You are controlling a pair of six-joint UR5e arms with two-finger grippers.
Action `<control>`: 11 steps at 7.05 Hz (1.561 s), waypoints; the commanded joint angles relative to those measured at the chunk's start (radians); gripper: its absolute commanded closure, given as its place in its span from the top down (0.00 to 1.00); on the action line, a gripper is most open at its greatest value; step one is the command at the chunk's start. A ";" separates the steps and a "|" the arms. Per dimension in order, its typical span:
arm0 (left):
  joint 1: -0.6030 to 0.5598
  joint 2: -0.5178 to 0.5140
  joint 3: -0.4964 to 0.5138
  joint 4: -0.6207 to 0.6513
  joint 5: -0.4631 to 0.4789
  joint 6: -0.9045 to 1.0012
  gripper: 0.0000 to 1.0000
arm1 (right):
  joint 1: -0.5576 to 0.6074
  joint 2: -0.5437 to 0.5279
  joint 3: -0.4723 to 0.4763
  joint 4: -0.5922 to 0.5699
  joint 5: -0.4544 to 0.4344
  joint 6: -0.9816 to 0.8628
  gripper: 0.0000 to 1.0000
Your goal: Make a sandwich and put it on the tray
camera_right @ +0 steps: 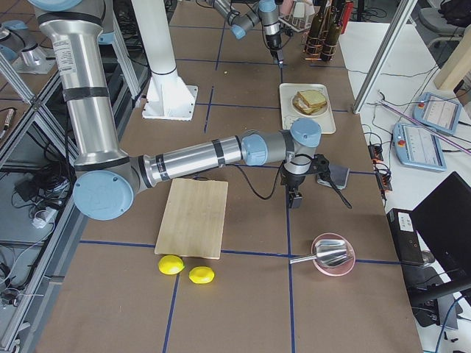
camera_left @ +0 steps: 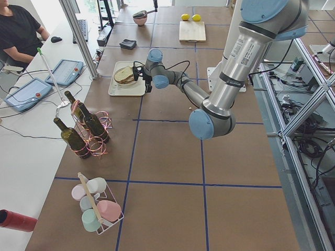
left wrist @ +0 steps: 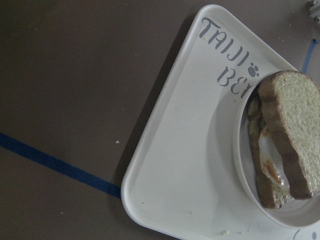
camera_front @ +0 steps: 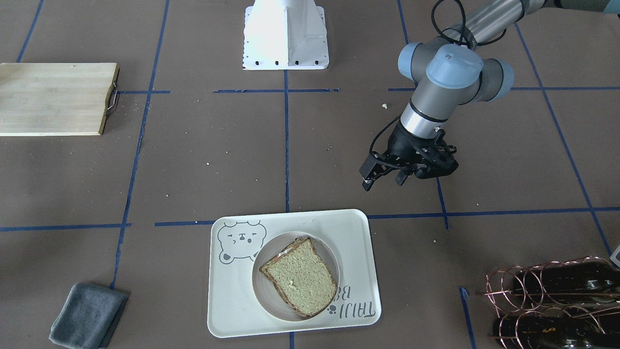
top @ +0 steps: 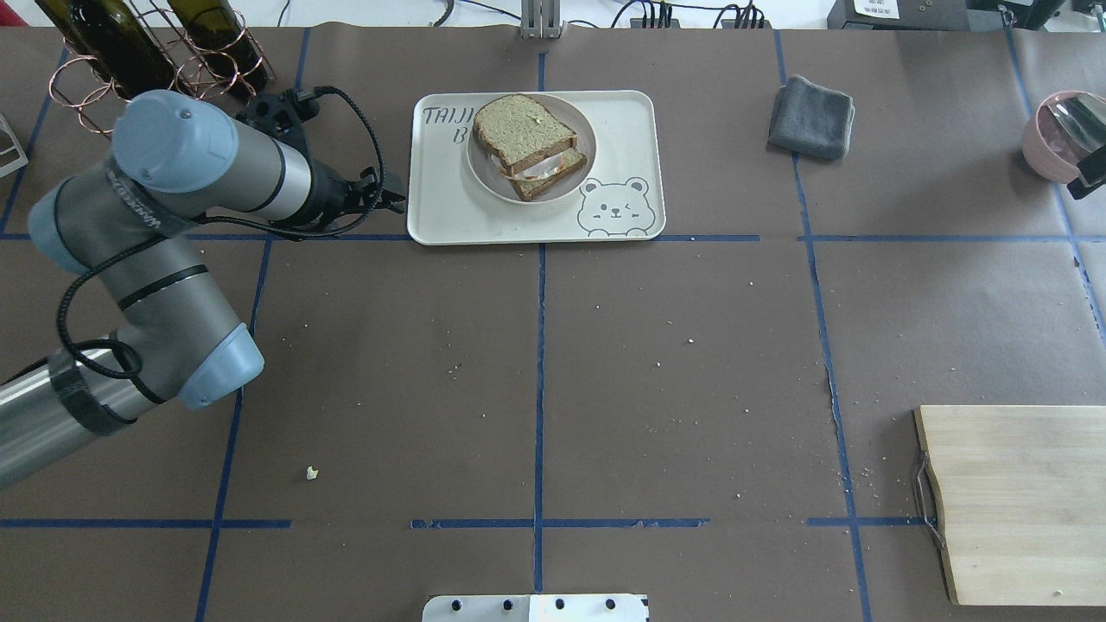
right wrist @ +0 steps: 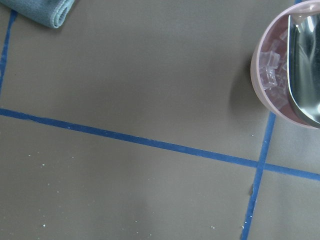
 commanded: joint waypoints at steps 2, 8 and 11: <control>-0.169 0.113 -0.180 0.287 -0.032 0.550 1.00 | 0.078 0.000 -0.101 -0.001 -0.001 -0.169 1.00; -0.624 0.328 -0.113 0.357 -0.410 1.204 1.00 | 0.201 -0.034 -0.116 -0.064 0.034 -0.219 1.00; -0.659 0.375 0.011 0.282 -0.408 1.215 1.00 | 0.203 -0.080 -0.037 -0.063 0.055 -0.220 1.00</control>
